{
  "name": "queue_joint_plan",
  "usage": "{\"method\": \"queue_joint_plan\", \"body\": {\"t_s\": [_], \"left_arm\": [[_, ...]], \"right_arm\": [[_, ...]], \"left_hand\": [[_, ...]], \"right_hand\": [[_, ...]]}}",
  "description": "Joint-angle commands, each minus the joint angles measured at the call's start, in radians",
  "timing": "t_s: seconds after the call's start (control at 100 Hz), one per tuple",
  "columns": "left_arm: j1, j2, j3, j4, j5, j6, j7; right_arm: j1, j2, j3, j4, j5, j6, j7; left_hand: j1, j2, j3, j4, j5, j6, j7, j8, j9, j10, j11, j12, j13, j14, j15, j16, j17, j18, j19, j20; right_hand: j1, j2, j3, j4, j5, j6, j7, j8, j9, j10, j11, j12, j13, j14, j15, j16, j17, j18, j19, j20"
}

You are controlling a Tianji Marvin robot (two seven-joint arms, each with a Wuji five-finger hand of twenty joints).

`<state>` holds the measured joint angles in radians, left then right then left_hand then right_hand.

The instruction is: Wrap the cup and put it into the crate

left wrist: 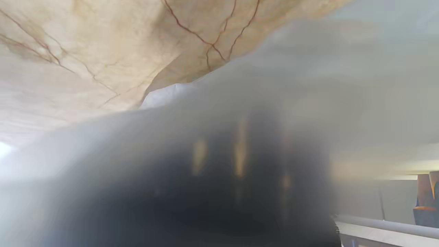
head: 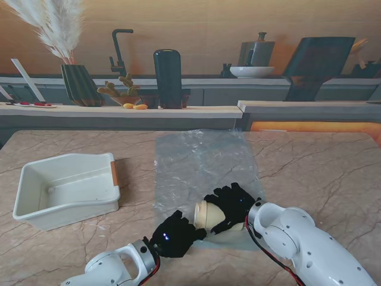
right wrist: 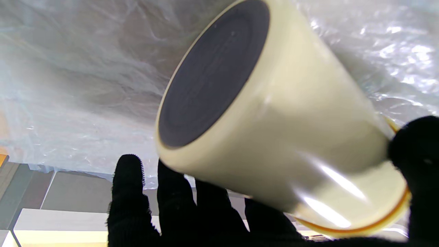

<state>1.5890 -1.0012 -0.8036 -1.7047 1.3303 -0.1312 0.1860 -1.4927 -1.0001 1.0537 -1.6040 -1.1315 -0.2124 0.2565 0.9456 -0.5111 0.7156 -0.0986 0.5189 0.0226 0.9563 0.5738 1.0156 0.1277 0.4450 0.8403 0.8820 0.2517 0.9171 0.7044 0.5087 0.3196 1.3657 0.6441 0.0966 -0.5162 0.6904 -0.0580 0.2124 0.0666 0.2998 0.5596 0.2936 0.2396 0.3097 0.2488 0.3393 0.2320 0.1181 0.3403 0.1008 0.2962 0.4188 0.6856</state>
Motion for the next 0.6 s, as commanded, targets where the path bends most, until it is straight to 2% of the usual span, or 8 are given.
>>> {"method": "queue_joint_plan", "body": {"t_s": [0.0, 0.18, 0.37, 0.59], "left_arm": [[0.000, -0.001, 0.000, -0.012, 0.005, -0.007, 0.011], [-0.009, -0.002, -0.001, -0.016, 0.018, -0.011, 0.044], [-0.013, -0.003, -0.008, -0.024, 0.027, -0.009, 0.054], [-0.009, -0.004, -0.021, -0.034, 0.031, -0.008, 0.053]], "right_arm": [[-0.002, -0.001, 0.001, -0.008, -0.005, -0.008, -0.004], [-0.013, -0.002, 0.023, -0.015, -0.012, -0.036, -0.030], [-0.021, -0.004, 0.049, -0.022, -0.002, -0.075, -0.051], [-0.030, -0.008, 0.078, -0.027, 0.039, -0.103, -0.058]], "left_hand": [[0.002, -0.051, 0.032, -0.037, 0.026, -0.031, 0.046, -0.011, 0.031, -0.009, 0.027, 0.018, 0.017, -0.012, 0.024, 0.026, 0.006, -0.001, 0.056, 0.018], [0.004, -0.050, 0.023, -0.045, 0.093, -0.071, 0.084, -0.013, 0.041, -0.002, 0.024, 0.017, 0.027, -0.011, 0.026, 0.027, 0.012, 0.002, 0.060, 0.016], [-0.002, -0.049, 0.015, -0.049, 0.097, -0.042, 0.084, -0.029, 0.046, -0.006, 0.020, 0.018, 0.029, -0.014, 0.022, 0.025, 0.013, 0.002, 0.060, 0.014], [-0.003, -0.051, 0.008, -0.052, 0.098, -0.041, 0.089, -0.035, 0.046, -0.009, 0.024, 0.018, 0.032, -0.015, 0.022, 0.024, 0.015, 0.004, 0.061, 0.012]], "right_hand": [[-0.031, 0.001, 0.028, -0.023, -0.029, -0.016, -0.020, -0.014, -0.034, 0.020, -0.021, -0.016, -0.027, 0.002, -0.016, -0.020, -0.023, 0.028, -0.033, 0.000], [-0.011, -0.001, 0.025, -0.025, -0.026, -0.035, -0.021, -0.021, -0.033, 0.015, -0.024, -0.024, -0.028, -0.001, -0.016, -0.023, -0.025, 0.023, -0.035, -0.003], [0.031, -0.027, 0.017, -0.022, -0.002, -0.053, -0.005, -0.023, -0.030, 0.009, -0.023, -0.027, -0.030, -0.008, -0.016, -0.025, -0.022, 0.018, -0.034, -0.004], [0.066, -0.040, 0.009, -0.018, 0.030, -0.051, 0.019, -0.022, -0.002, 0.003, -0.008, -0.021, -0.015, -0.016, -0.010, -0.024, -0.017, 0.015, -0.033, -0.006]]}}
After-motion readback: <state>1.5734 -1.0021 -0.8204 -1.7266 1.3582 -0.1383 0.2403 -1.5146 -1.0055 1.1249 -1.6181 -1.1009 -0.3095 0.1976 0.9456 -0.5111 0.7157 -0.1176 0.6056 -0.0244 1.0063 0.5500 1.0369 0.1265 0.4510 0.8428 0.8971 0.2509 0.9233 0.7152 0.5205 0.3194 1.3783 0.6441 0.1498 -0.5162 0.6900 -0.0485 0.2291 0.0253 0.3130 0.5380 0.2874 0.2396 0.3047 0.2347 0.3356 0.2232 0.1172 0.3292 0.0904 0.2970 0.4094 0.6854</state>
